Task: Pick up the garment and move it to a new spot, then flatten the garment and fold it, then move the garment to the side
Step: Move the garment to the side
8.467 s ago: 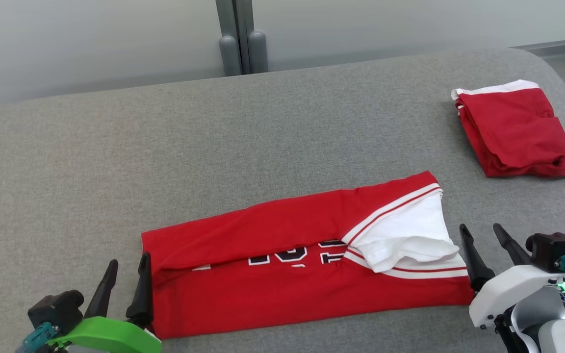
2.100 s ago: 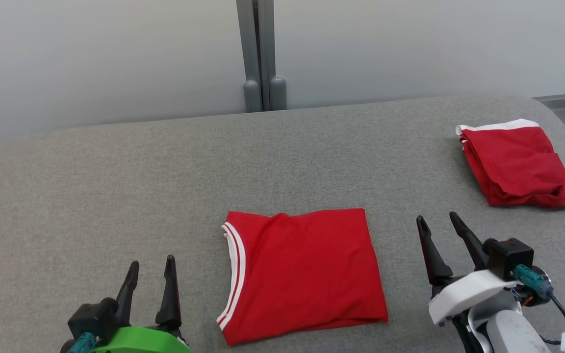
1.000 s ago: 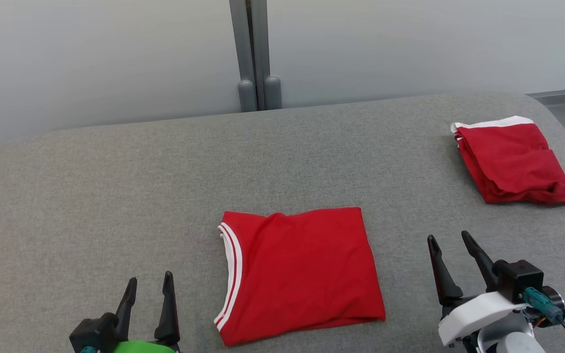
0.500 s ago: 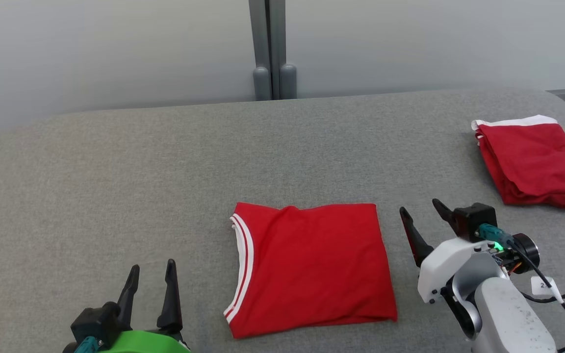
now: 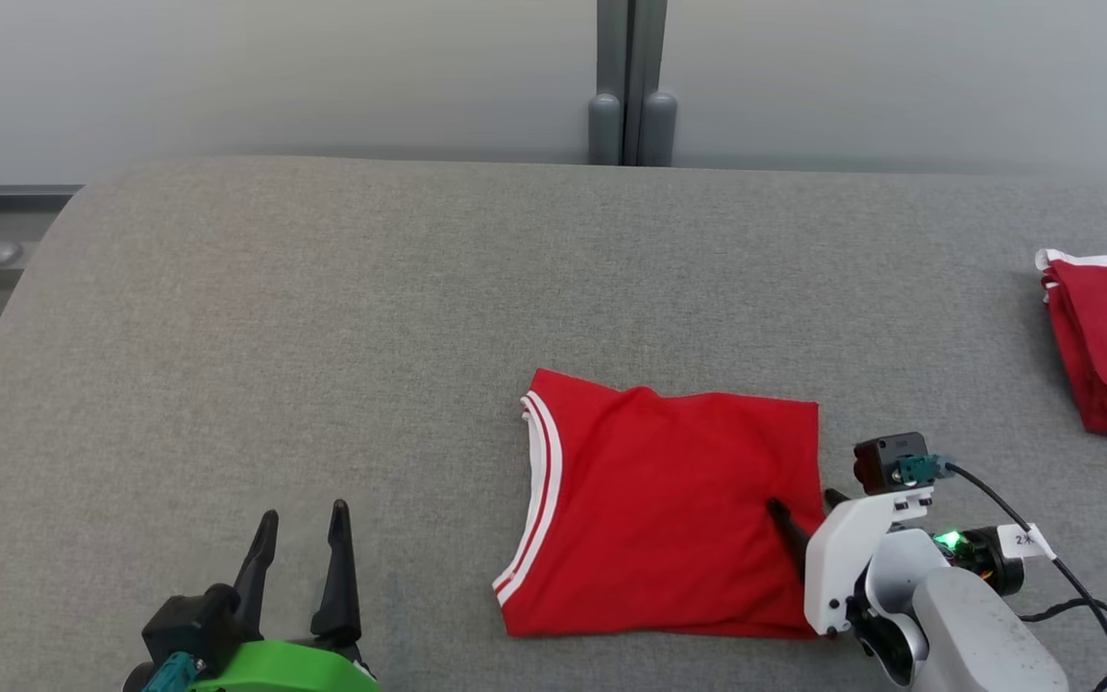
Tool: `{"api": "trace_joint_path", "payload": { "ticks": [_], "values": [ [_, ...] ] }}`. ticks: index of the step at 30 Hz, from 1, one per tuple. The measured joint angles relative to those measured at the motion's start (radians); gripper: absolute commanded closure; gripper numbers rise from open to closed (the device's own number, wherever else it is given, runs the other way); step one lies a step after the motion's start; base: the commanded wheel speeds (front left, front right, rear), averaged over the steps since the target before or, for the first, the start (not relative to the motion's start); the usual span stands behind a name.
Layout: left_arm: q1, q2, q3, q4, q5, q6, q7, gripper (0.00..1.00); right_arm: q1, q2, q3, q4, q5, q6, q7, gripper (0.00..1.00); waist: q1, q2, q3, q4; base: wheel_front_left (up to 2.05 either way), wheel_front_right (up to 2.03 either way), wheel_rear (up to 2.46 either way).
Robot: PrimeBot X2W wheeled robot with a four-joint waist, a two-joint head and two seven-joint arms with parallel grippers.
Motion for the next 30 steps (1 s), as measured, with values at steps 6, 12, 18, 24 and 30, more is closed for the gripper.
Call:
{"api": "trace_joint_path", "payload": {
  "ticks": [6, 12, 18, 24, 30],
  "values": [
    [0.000, 0.000, -0.003, 0.000, 0.003, -0.001, 0.000, 0.00, -0.046, -0.004, 0.047, 0.048, 0.031, 0.000, -0.005, 0.98, 0.0000, 0.0000, 0.016, 0.021, 0.00, 0.00, 0.00],
    [-0.001, -0.001, -0.016, -0.020, 0.001, -0.002, 0.000, 0.00, -0.106, 0.003, 0.068, 0.061, 0.032, 0.000, -0.036, 1.00, 0.0000, 0.0000, 0.024, -0.008, 0.00, 0.00, 0.00],
    [-0.026, -0.001, -0.031, -0.054, 0.001, -0.001, 0.000, 0.00, -0.198, -0.008, 0.015, 0.055, -0.041, 0.001, -0.042, 1.00, 0.0001, 0.0000, 0.042, -0.079, 0.00, 0.00, 0.00],
    [-0.071, -0.002, -0.038, -0.074, 0.020, -0.002, 0.000, 0.00, -0.261, -0.072, -0.033, 0.015, -0.079, 0.001, -0.025, 1.00, 0.0000, 0.0000, 0.077, -0.182, 0.00, 0.00, 0.00],
    [-0.121, -0.001, -0.048, -0.073, 0.049, -0.009, 0.000, 0.00, -0.286, -0.112, -0.053, -0.024, -0.084, 0.001, -0.008, 1.00, 0.0000, 0.0000, 0.126, -0.296, 0.00, 0.00, 0.00]
  ]
}}
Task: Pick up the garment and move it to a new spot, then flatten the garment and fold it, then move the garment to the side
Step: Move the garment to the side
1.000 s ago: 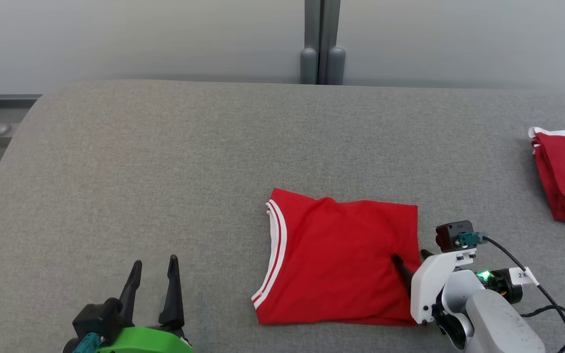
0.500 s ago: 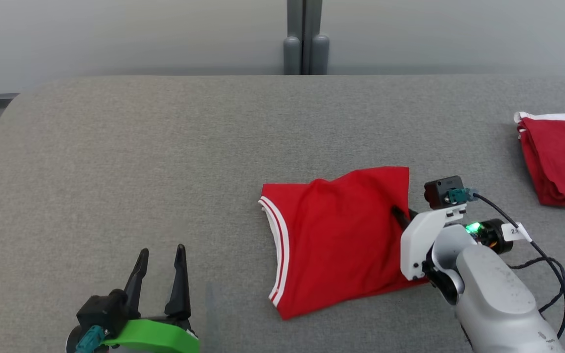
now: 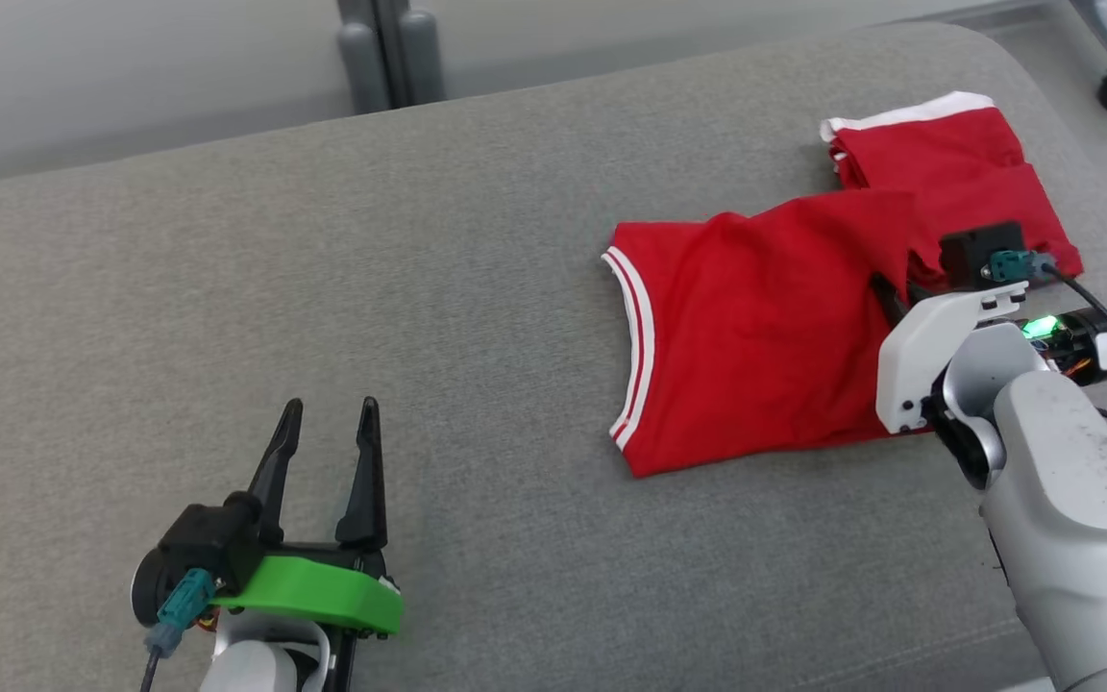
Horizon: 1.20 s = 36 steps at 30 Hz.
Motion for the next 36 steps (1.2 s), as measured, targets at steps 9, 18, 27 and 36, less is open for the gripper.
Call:
{"api": "trace_joint_path", "payload": {
  "ticks": [9, 18, 27, 36],
  "values": [
    [-0.047, 0.011, -0.022, 0.017, 0.012, -0.008, 0.000, 0.00, -0.026, -0.007, -0.008, -0.021, 0.005, 0.000, 0.003, 1.00, 0.0000, 0.0000, 0.087, -0.119, 0.00, 0.00, 0.00],
    [-0.059, 0.014, -0.019, 0.015, 0.012, -0.009, 0.000, 0.00, -0.164, -0.030, -0.015, -0.026, 0.011, 0.000, 0.055, 1.00, 0.0000, 0.0000, 0.143, -0.108, 0.00, 0.00, 0.00],
    [-0.068, 0.010, -0.024, 0.008, 0.012, -0.010, 0.000, 0.00, -0.326, -0.182, -0.001, -0.019, -0.048, 0.000, 0.147, 1.00, 0.0001, 0.0000, 0.157, -0.033, 0.00, 0.00, 0.00],
    [-0.085, 0.006, -0.038, 0.003, 0.012, -0.012, 0.000, 0.00, -0.373, -0.337, -0.035, 0.032, -0.056, 0.000, 0.243, 1.00, 0.0000, 0.0000, 0.193, 0.037, 0.00, 0.00, 0.00]
  ]
}}
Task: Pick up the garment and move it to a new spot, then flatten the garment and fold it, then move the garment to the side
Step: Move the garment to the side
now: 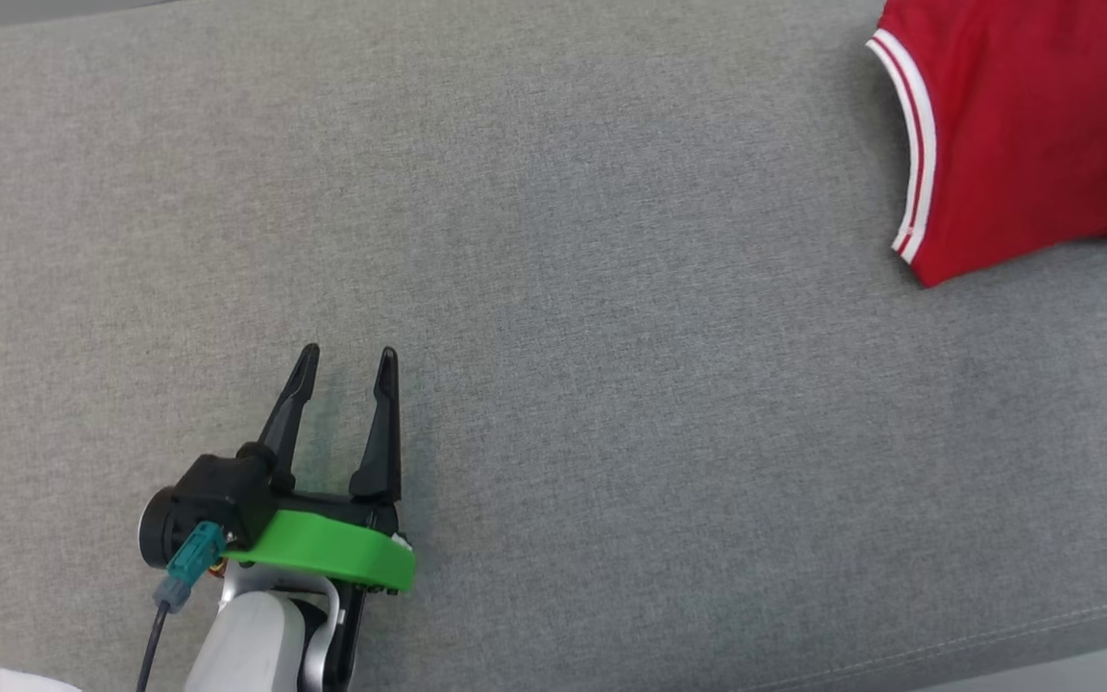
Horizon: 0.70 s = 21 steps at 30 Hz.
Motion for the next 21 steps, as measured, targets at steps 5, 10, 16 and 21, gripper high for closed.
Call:
{"api": "trace_joint_path", "payload": {
  "ticks": [5, 10, 16, 21],
  "values": [
    [-0.015, -0.001, -0.010, -0.003, 0.004, -0.001, 0.000, 0.00, 0.003, -0.026, -0.080, 0.064, -0.025, 0.000, -0.040, 0.71, 0.0000, 0.0000, 0.035, 0.025, 0.00, 0.00, 0.00],
    [-0.028, 0.000, -0.017, -0.003, 0.009, -0.001, 0.000, 0.00, 0.012, 0.000, -0.149, 0.099, -0.092, 0.000, -0.125, 0.00, 0.0000, 0.0000, 0.064, 0.045, 0.00, 0.00, 0.00],
    [-0.030, 0.011, -0.009, -0.001, 0.011, -0.001, 0.000, 0.00, 0.022, 0.067, -0.202, 0.128, -0.138, 0.000, -0.188, 0.00, 0.0000, 0.0000, 0.072, 0.045, 0.00, 0.00, 0.00],
    [-0.032, 0.019, -0.001, 0.008, 0.012, -0.001, 0.000, 0.00, 0.021, 0.122, -0.197, 0.138, -0.134, 0.000, -0.249, 0.00, 0.0000, -0.0001, 0.053, 0.030, 0.00, 0.00, 0.00]
  ]
}}
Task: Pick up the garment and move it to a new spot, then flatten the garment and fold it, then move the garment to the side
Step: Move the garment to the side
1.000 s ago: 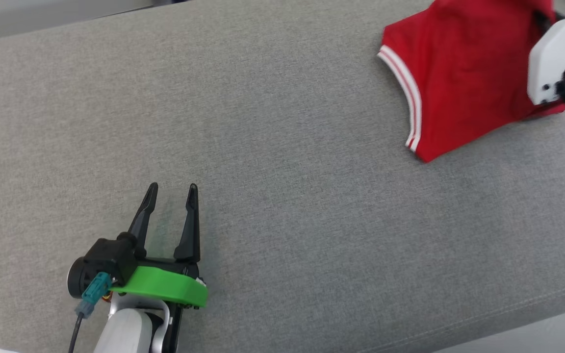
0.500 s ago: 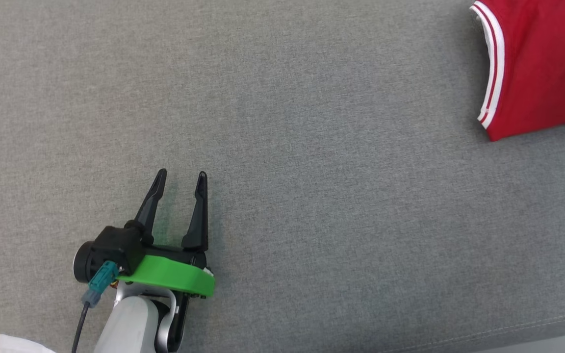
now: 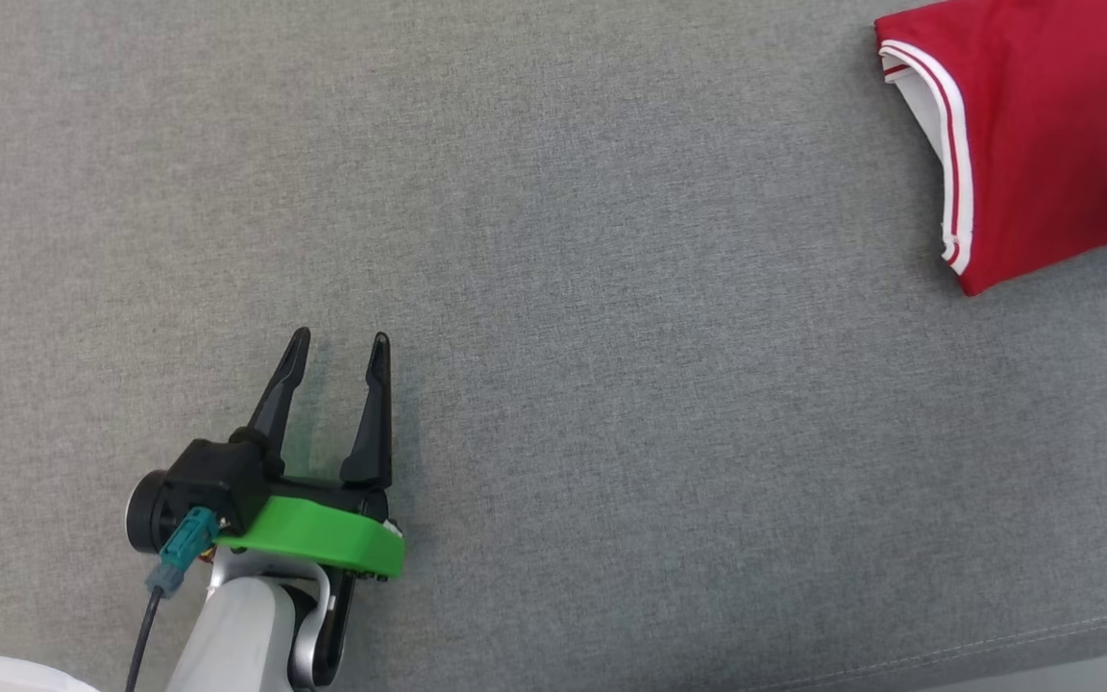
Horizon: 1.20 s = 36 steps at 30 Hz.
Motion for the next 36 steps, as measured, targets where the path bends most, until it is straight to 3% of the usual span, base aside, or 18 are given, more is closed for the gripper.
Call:
{"api": "trace_joint_path", "payload": {
  "ticks": [14, 24, 30, 36],
  "values": [
    [-0.023, 0.008, 0.092, 0.062, -0.021, 0.003, 0.000, 0.00, 0.123, 0.170, 0.109, 0.000, 0.086, 0.000, -0.232, 0.00, 0.0000, 0.0000, -0.156, -0.020, 0.00, 0.00, 0.00],
    [0.112, -0.013, 0.169, 0.086, -0.046, 0.016, 0.000, 0.00, 0.348, 0.300, 0.084, -0.022, 0.082, 0.000, -0.402, 0.00, -0.0001, 0.0000, -0.313, -0.010, 0.00, 0.00, 0.00],
    [0.198, -0.021, 0.180, 0.078, -0.051, 0.023, 0.000, 0.00, 0.504, 0.326, 0.072, -0.096, 0.051, 0.000, -0.435, 0.00, -0.0001, 0.0000, -0.390, 0.005, 0.00, 0.00, 0.00],
    [0.257, -0.023, 0.179, 0.049, -0.053, 0.024, 0.000, 0.00, 0.671, 0.328, 0.139, -0.295, 0.163, 0.000, -0.440, 0.00, -0.0001, 0.0000, -0.430, 0.029, 0.00, 0.00, 0.00]
  ]
}}
